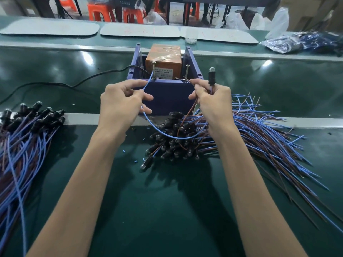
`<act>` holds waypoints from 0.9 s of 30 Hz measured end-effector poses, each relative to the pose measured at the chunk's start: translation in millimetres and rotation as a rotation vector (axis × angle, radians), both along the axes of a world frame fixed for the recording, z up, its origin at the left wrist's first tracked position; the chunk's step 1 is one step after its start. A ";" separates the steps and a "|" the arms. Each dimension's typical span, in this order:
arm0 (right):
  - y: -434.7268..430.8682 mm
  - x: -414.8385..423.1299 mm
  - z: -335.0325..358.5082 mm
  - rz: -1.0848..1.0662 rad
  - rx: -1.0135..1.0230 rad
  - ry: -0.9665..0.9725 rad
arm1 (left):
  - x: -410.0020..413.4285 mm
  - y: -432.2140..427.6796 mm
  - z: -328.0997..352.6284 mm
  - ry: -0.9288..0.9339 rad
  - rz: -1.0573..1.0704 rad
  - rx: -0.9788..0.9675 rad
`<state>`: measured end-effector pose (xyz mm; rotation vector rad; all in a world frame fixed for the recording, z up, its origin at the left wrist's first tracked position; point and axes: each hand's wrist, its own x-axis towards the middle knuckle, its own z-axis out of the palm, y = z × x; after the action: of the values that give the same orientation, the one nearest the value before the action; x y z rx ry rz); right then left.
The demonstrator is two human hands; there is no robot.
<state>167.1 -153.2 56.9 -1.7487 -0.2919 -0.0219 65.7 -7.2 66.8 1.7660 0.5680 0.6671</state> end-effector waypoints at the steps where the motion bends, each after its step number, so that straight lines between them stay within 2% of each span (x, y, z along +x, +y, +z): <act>1: -0.6 0.3 -0.3 0.008 0.023 0.019 | 0.1 -0.1 0.1 0.004 0.002 -0.002; 27: -6.0 1.1 2.1 0.081 0.268 0.134 | -7.4 7.9 6.3 0.032 0.001 -0.002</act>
<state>168.3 -159.3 59.0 -1.4634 -0.2495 0.1099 58.4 0.7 73.1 1.7772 0.5917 0.6394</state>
